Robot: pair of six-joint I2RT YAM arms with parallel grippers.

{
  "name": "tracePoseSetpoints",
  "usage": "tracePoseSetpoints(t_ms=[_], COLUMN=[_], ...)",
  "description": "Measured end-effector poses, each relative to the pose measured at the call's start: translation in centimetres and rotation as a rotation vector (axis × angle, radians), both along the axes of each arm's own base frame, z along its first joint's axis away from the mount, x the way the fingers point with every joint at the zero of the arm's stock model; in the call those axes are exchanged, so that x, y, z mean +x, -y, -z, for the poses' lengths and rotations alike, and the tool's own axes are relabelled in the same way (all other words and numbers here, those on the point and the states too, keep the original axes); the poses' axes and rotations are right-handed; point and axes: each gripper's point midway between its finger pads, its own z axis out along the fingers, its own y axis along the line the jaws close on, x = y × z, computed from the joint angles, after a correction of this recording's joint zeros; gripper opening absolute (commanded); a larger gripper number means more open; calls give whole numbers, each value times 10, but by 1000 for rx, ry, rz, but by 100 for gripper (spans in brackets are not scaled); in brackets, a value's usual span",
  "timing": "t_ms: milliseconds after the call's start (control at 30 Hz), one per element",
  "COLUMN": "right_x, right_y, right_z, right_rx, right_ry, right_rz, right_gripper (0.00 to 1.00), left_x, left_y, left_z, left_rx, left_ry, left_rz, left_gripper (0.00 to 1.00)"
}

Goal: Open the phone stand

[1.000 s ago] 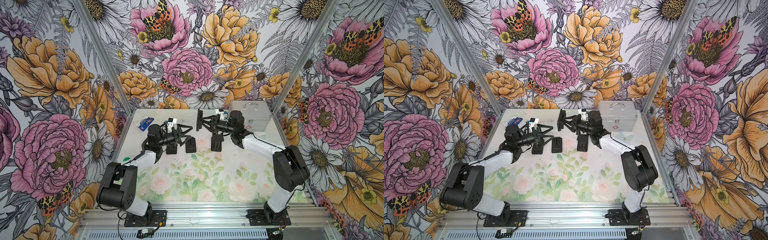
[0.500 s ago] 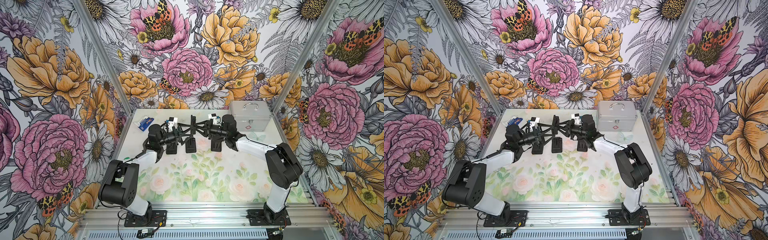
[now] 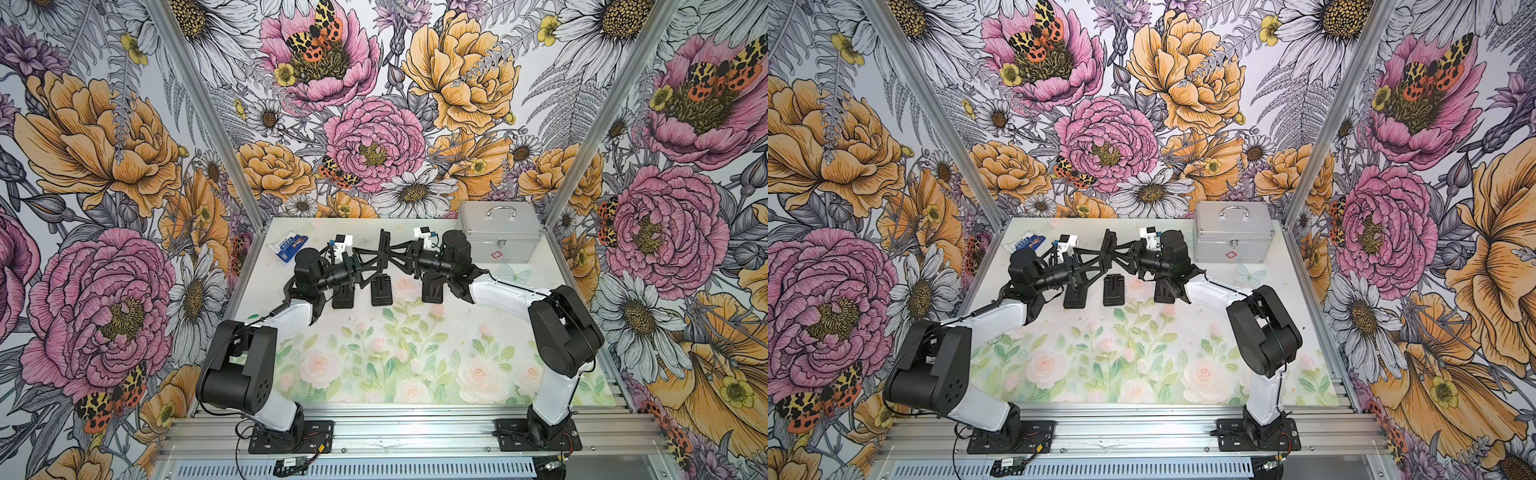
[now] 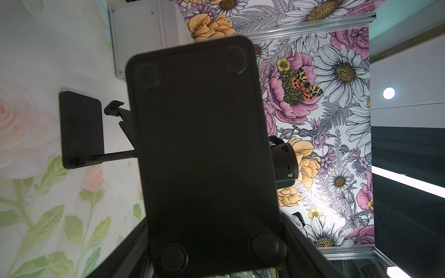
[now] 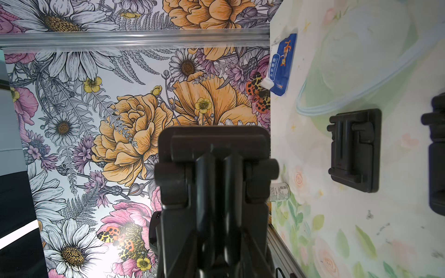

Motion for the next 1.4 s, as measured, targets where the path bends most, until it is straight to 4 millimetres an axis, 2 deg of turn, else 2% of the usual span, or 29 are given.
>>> tracePoseSetpoints(t_ms=[100,167,333,767,1000,1233,1400], right_x=[0,-1,-1,-9,-12,-19,-22], right_y=[-1,-1,-2,-7,-8,-9,-8], right_z=[-1,-1,0,3,3,8,11], right_rx=[1,1,1,-4,-2,-8,-13], right_ry=[6,6,4,-8,-9,-6,-11], right_rz=[-2,-2,-5,-37,-56,-93,-103], right_gripper=[0,0,0,0,0,0,0], left_x=[0,0,-1,1,-1,-1,-3], left_y=[-2,-2,-4,-25,-29,-48,-50], left_z=[-1,-1,0,2,1,2,6], left_rx=[-1,-1,-1,-1,-2,-6,-7], left_ry=[0,-1,-1,-6,-4,-15,-30], left_rz=[0,1,-2,-46,-46,-77,-72], left_gripper=[60,53,48,48,47,47,47])
